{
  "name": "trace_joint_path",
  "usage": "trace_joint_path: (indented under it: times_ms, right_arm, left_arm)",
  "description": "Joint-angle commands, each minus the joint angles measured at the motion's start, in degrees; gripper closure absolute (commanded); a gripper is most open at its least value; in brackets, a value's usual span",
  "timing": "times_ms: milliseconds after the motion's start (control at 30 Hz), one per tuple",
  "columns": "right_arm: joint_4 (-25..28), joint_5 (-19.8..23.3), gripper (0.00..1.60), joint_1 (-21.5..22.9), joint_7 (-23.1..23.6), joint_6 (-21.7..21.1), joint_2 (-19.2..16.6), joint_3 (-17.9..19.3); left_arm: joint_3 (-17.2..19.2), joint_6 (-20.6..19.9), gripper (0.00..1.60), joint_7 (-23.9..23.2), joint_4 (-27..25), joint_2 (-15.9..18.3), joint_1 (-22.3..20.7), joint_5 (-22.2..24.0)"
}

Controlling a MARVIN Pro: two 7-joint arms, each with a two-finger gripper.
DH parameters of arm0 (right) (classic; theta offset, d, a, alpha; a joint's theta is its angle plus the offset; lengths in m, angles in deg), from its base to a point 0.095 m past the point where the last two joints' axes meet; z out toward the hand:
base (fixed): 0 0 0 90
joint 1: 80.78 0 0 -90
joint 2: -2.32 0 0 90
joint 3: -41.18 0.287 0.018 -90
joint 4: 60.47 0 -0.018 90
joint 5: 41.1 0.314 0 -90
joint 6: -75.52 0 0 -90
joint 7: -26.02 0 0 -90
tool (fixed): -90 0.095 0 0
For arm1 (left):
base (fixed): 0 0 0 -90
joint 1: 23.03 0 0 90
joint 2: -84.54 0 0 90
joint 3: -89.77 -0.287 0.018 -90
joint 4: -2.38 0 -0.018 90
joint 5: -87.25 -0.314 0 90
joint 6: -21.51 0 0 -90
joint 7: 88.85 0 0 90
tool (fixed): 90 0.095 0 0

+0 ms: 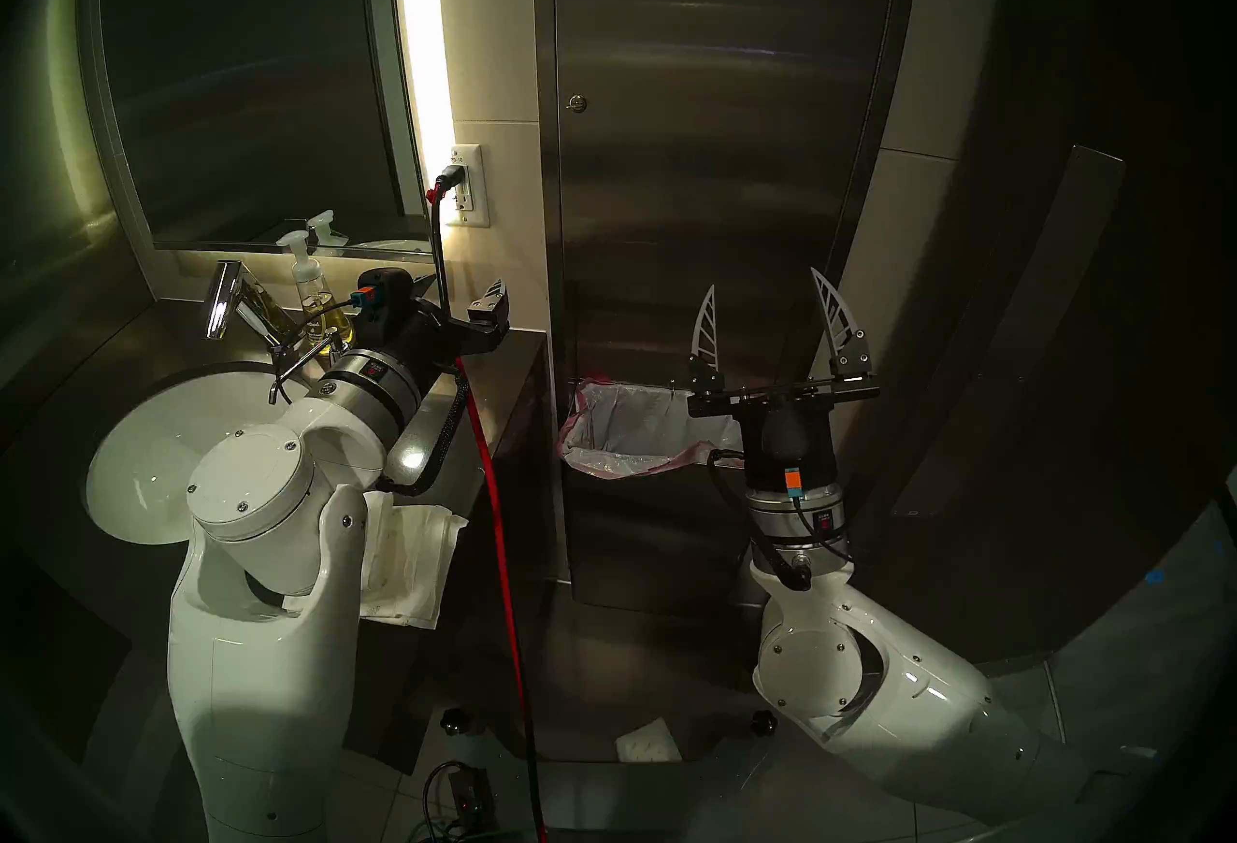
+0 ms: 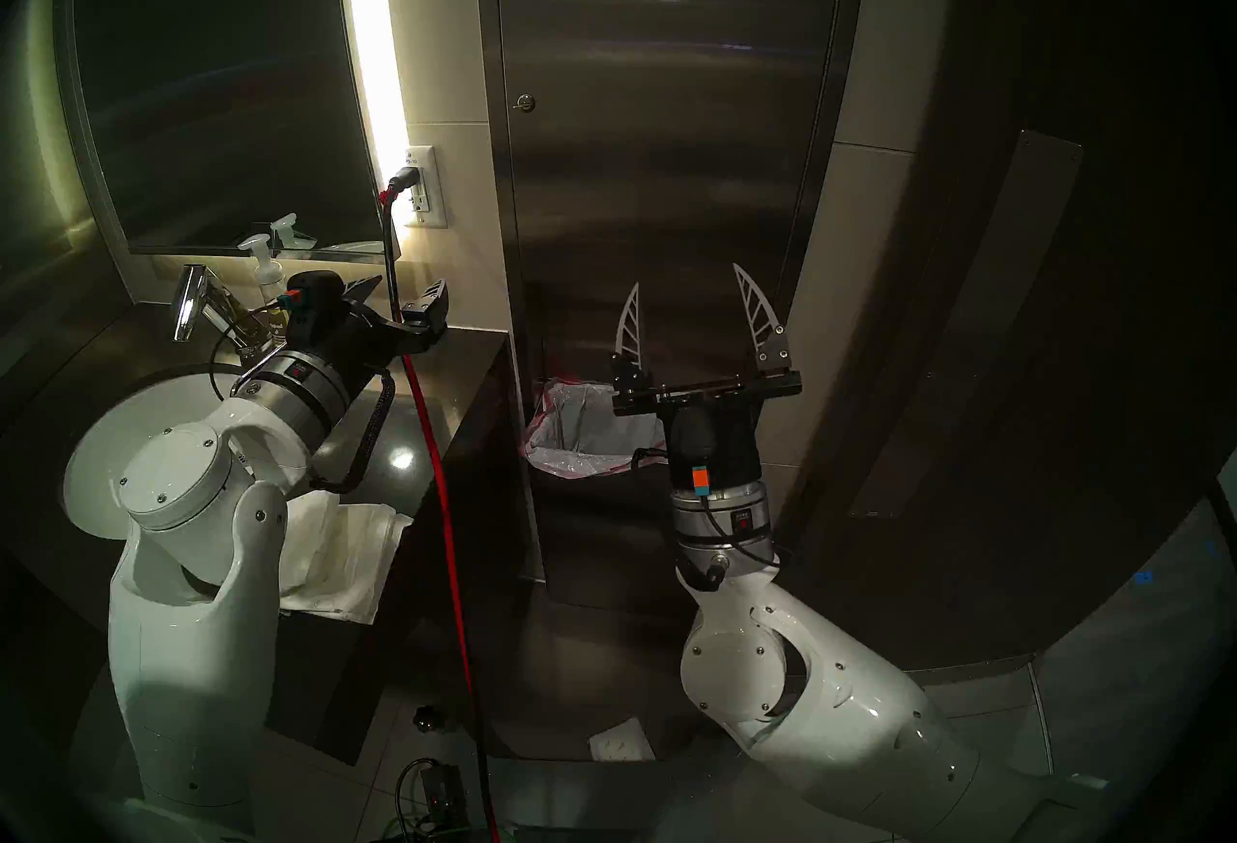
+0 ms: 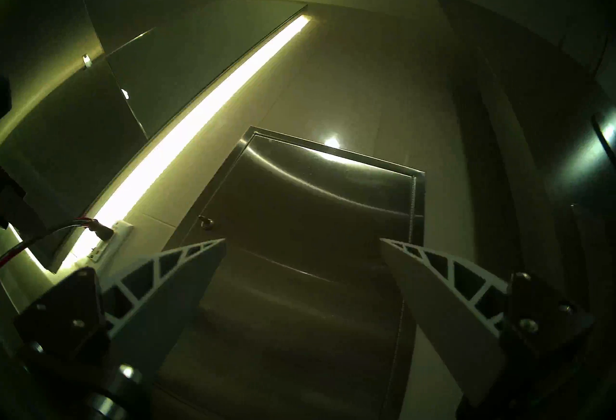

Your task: Twist key and close towel dispenser

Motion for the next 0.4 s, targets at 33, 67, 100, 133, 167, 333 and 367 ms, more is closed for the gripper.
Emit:
trace_joint_path:
  times_ms: [33,67,100,133,167,333,367]
  right_arm:
    - [0.1,-2.0,0.00,0.3,-1.9,0.1,1.4,-0.2]
    - [0.0,-2.0,0.00,0.3,-1.9,0.1,1.5,-0.2]
    - [0.0,-2.0,0.00,0.3,-1.9,0.1,1.5,-0.2]
    - [0.0,-2.1,0.00,0.3,-1.9,0.1,1.5,-0.2]
    - [0.0,-2.1,0.00,0.3,-2.0,0.1,1.5,-0.2]
    - [0.0,-2.2,0.00,0.2,-2.0,0.1,1.6,-0.1]
    - [0.0,-2.2,0.00,0.2,-2.0,0.1,1.6,-0.1]
  left_arm:
    - [-0.1,0.0,0.00,0.2,-0.7,0.0,-0.4,-0.1]
    - [-0.1,0.0,0.00,0.2,-0.7,0.0,-0.4,-0.1]
    - [-0.1,0.0,0.00,0.2,-0.7,0.0,-0.4,-0.1]
    - [-0.1,0.0,0.00,0.2,-0.7,0.0,-0.4,-0.1]
    - [-0.1,0.0,0.00,0.2,-0.7,0.0,-0.4,-0.1]
    - [-0.1,0.0,0.00,0.2,-0.7,0.0,-0.4,-0.1]
    - [-0.1,0.0,0.00,0.2,-0.7,0.0,-0.4,-0.1]
